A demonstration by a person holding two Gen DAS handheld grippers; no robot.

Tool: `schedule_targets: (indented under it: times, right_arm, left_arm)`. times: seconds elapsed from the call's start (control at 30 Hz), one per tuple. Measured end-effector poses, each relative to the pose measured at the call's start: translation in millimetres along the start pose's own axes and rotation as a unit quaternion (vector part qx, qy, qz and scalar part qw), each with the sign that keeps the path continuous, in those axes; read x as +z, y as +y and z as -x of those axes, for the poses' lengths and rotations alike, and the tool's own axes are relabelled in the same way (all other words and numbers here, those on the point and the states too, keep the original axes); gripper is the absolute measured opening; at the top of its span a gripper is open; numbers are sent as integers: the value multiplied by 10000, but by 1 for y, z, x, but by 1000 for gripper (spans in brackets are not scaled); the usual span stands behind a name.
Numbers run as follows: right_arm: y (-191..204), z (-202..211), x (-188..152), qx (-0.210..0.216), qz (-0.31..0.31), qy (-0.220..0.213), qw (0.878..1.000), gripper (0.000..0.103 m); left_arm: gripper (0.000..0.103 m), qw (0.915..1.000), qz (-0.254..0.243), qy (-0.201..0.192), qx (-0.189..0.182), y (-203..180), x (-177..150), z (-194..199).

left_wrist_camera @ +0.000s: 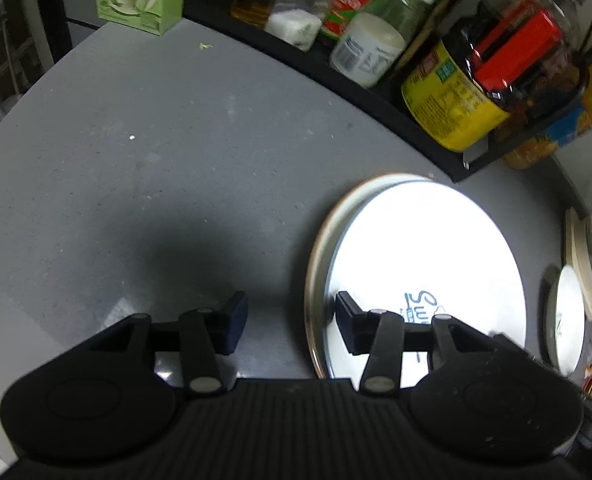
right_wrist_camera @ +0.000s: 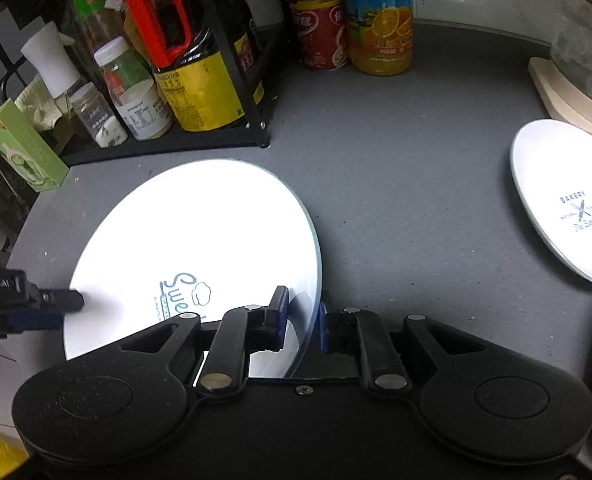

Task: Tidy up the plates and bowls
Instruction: 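Lower the 'Sweet' plate onto the flower plate and open both grippers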

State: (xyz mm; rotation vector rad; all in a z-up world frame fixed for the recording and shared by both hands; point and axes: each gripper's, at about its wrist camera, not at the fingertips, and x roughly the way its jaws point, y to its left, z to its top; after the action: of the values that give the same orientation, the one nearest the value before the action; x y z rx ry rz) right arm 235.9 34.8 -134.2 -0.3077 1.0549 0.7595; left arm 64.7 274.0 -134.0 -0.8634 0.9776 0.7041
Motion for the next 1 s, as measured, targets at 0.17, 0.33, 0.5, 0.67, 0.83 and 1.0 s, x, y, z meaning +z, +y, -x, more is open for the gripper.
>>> schedule_targets:
  times: [0.17, 0.33, 0.5, 0.67, 0.83, 1.0]
  right_arm:
    - [6, -7, -2, -60, 121, 106, 9999, 20]
    - [-1, 6, 1, 86, -141, 57, 9998, 25]
    - [-6, 32, 3, 260, -239, -87, 9993, 56]
    - [-13, 53, 2, 194, -247, -88, 9995, 62]
    - [-20, 70, -3, 11, -179, -178, 9997, 83]
    - [-30, 90, -3, -85, -250, -207, 9994, 96]
  left_arm:
    - [49, 9999, 68, -113, -69, 8, 4, 1]
    - [49, 9996, -93, -196, 159, 0, 5, 11]
    - [51, 9995, -186, -243, 52, -14, 7, 26]
    - [67, 9979, -585, -295, 24, -42, 2, 39]
    - [71, 9960, -850, -242, -153, -66, -6, 48]
    - [78, 9927, -1181, -84, -234, -95, -17, 53]
